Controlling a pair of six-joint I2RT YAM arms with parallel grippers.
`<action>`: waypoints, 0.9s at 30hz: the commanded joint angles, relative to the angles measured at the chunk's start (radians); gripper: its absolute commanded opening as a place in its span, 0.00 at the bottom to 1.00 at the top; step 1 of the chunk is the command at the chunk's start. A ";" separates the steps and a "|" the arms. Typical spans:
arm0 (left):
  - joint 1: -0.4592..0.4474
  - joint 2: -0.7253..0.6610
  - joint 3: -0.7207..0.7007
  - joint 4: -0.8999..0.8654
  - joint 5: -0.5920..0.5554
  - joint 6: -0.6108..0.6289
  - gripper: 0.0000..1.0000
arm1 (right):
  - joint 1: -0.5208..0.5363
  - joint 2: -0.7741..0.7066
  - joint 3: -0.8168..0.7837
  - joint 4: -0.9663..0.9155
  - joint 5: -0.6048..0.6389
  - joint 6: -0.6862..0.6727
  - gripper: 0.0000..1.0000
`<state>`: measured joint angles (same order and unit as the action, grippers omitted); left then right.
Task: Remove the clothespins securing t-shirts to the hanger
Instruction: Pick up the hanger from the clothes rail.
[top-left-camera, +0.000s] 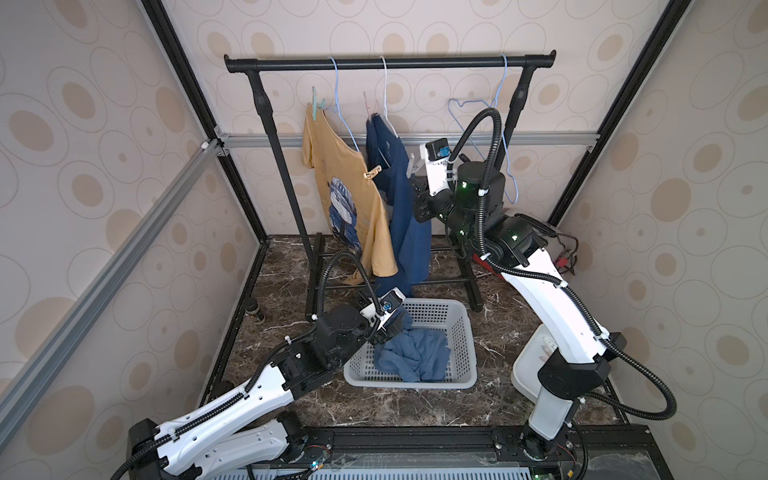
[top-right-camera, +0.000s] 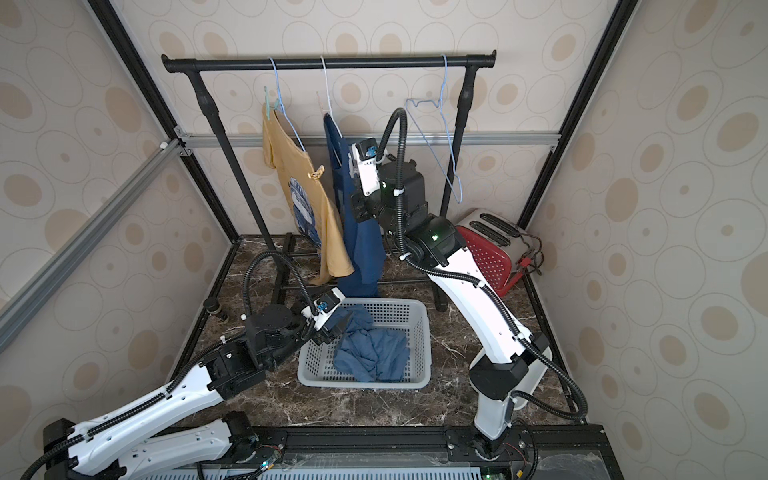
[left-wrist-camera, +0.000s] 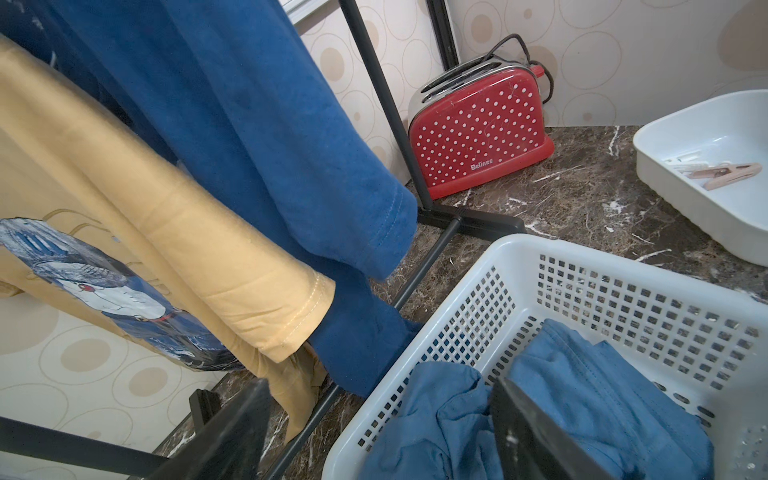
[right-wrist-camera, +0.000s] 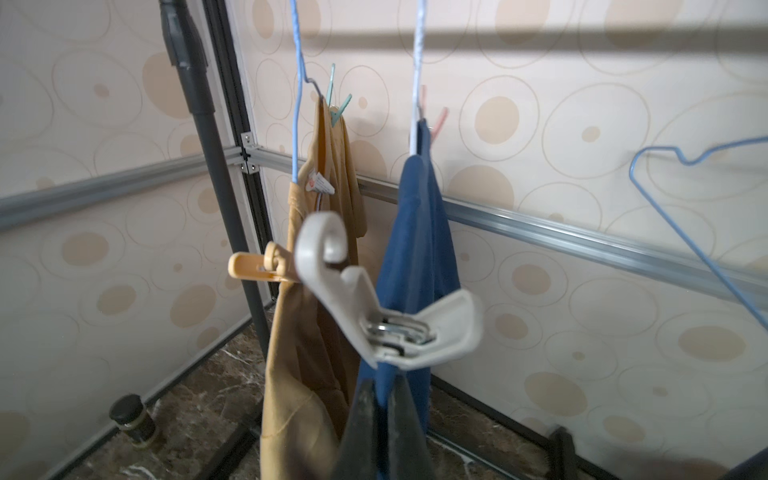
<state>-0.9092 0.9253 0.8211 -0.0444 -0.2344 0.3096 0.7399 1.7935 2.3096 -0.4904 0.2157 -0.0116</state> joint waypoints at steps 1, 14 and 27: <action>0.007 -0.020 0.010 -0.018 -0.017 -0.007 0.84 | 0.008 -0.010 0.019 0.028 0.021 -0.015 0.00; 0.007 0.002 0.029 -0.021 -0.023 -0.011 0.84 | 0.008 -0.085 0.027 0.092 0.034 -0.072 0.00; 0.006 0.020 0.077 -0.051 -0.028 -0.051 0.84 | 0.008 -0.172 0.054 0.063 0.036 -0.140 0.00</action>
<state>-0.9089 0.9585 0.8463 -0.0853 -0.2508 0.2794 0.7410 1.6806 2.3199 -0.4919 0.2436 -0.1150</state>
